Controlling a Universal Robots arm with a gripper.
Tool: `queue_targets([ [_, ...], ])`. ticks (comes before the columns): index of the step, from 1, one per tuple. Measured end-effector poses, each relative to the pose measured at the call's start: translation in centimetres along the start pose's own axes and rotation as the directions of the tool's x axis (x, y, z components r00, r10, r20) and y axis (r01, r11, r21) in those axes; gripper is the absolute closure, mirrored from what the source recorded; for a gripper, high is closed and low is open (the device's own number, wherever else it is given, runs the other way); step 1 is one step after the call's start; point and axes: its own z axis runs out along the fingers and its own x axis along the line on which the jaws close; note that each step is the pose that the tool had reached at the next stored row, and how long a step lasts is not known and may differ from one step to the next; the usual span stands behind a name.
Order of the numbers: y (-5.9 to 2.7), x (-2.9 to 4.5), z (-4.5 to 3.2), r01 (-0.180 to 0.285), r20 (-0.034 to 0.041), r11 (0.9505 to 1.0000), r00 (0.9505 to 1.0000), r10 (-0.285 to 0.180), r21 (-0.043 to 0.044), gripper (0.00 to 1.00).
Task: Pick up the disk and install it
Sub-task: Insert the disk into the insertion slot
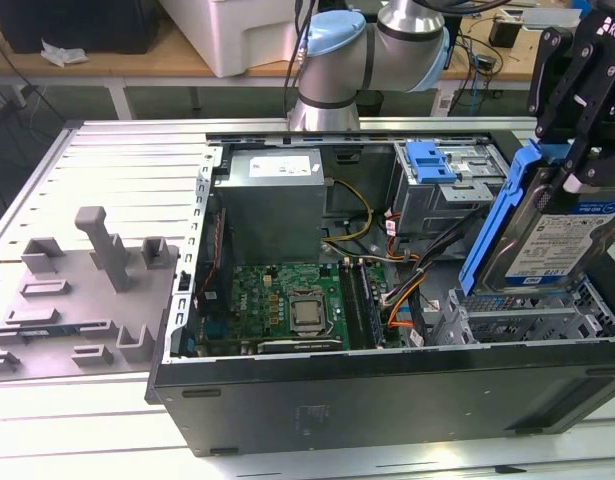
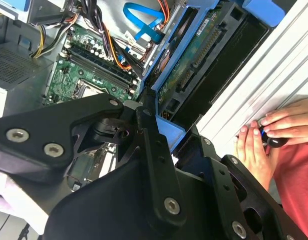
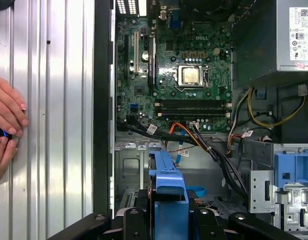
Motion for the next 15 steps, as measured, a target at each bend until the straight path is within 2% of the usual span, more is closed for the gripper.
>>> queue_targets([
  [15, 0.00, 0.12, 0.35, 0.009, -0.0003, 1.0000, 1.0000, -0.009, -0.0001, 0.63],
])
